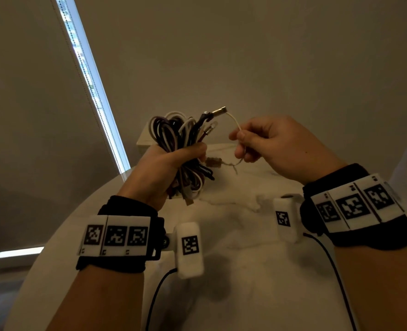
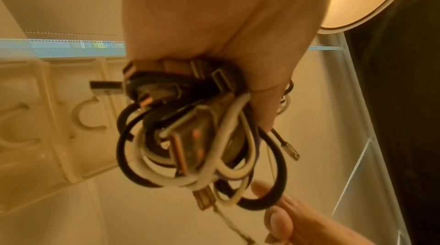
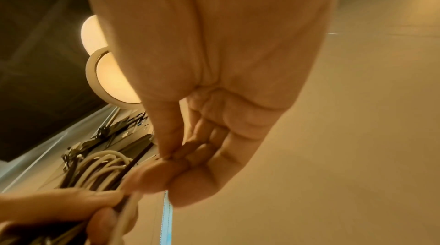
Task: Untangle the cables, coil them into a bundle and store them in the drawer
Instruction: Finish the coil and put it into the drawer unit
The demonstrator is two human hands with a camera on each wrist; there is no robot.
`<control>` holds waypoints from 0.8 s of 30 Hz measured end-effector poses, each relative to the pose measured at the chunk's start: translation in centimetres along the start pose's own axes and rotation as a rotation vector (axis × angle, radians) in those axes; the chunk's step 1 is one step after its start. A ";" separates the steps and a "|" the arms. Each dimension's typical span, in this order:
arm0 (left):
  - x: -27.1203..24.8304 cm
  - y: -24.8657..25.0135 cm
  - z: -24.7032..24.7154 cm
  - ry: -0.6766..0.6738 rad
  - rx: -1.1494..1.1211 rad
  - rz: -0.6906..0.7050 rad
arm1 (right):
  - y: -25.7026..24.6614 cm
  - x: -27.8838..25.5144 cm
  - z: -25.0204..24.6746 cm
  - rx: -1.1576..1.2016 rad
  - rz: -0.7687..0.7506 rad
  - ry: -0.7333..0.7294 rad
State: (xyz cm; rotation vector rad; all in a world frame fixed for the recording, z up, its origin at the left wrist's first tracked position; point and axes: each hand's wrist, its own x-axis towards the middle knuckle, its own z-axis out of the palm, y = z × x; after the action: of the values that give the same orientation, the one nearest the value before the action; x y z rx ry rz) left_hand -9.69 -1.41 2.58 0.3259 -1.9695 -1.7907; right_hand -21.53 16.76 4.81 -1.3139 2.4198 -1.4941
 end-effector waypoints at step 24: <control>1.3 -0.6 0.9 0.324 -0.228 0.109 | 0.3 -0.4 0.9 -0.167 -0.003 -0.242</control>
State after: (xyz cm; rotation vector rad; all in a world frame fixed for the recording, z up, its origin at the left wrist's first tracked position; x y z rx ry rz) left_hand -11.32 -1.27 2.17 0.3970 -1.5175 -1.7462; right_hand -21.07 16.43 3.93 -1.4329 2.4266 -1.0790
